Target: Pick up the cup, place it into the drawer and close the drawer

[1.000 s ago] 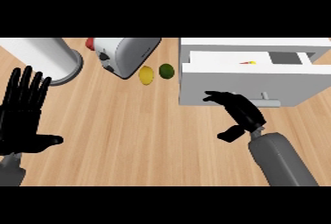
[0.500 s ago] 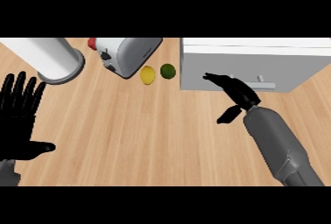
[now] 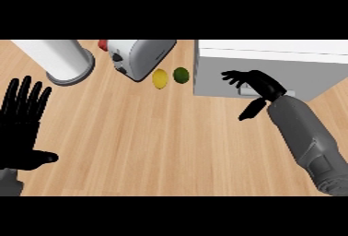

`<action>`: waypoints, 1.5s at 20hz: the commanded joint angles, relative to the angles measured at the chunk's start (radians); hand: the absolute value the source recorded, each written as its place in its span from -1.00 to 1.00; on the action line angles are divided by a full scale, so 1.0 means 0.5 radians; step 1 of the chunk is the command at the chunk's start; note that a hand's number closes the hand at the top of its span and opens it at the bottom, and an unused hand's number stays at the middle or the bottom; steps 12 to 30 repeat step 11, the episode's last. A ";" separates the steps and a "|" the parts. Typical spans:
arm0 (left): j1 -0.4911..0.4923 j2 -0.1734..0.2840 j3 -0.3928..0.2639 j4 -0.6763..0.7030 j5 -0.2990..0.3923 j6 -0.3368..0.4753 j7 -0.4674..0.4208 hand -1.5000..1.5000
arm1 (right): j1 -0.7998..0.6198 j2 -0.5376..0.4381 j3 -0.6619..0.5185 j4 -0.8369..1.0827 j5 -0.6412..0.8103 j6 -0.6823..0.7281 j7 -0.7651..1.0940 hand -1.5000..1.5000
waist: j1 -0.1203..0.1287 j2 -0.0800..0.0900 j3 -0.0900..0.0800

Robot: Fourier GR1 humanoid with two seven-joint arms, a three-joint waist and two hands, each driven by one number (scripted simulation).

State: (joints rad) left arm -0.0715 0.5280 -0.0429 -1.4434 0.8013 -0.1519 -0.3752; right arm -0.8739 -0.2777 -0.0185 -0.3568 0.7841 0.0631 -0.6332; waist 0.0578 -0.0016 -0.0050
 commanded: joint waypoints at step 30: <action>-0.061 -0.042 -0.004 0.061 -0.066 -0.030 -0.022 -1.00 | -0.285 -0.161 -0.126 0.340 -0.012 0.024 0.115 -1.00 | 0.068 0.076 0.015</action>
